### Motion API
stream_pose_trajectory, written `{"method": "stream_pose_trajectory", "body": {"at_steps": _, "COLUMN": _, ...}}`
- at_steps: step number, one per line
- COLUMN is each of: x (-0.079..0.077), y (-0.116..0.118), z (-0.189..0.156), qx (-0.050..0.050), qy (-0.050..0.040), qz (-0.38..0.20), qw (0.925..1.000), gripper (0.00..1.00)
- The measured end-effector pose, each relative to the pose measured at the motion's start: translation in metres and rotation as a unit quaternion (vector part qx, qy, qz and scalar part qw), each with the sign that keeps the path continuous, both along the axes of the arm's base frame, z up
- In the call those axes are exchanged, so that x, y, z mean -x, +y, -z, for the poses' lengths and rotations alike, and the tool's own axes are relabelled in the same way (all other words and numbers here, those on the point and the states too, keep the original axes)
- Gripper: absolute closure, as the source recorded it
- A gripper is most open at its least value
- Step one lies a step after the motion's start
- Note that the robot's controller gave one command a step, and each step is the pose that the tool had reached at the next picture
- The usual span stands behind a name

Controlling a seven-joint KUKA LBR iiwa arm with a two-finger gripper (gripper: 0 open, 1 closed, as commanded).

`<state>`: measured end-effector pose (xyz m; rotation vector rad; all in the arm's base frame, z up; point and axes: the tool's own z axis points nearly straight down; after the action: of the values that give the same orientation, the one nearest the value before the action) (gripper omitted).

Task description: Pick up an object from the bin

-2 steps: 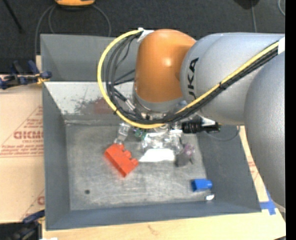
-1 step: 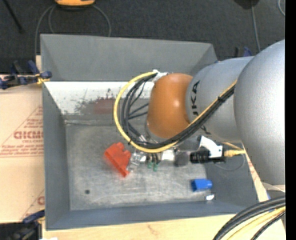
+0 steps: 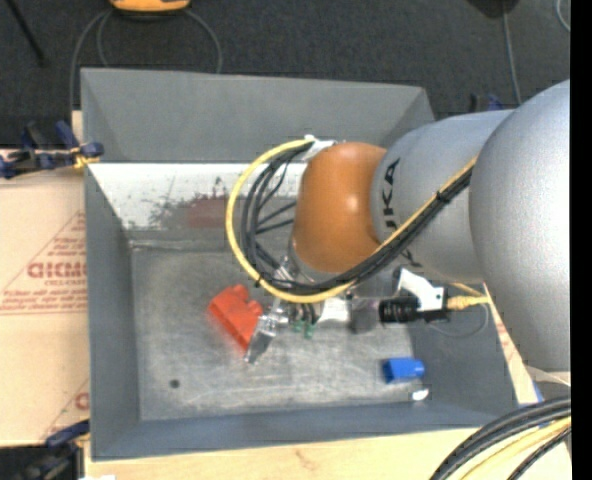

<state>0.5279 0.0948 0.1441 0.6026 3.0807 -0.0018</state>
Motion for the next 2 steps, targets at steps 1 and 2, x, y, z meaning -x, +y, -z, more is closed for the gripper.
{"method": "stream_pose_trajectory", "body": {"at_steps": 1, "x": -0.0311, "y": 0.0098, "z": 0.0728, "qx": -0.002, "qy": -0.0020, "qz": 0.062, "qw": 0.9981, "gripper": 0.00}}
{"method": "stream_pose_trajectory", "body": {"at_steps": 2, "x": -0.0342, "y": 0.0095, "z": 0.0677, "qx": -0.002, "qy": -0.0081, "qz": 0.062, "qw": 0.9980, "gripper": 1.00}}
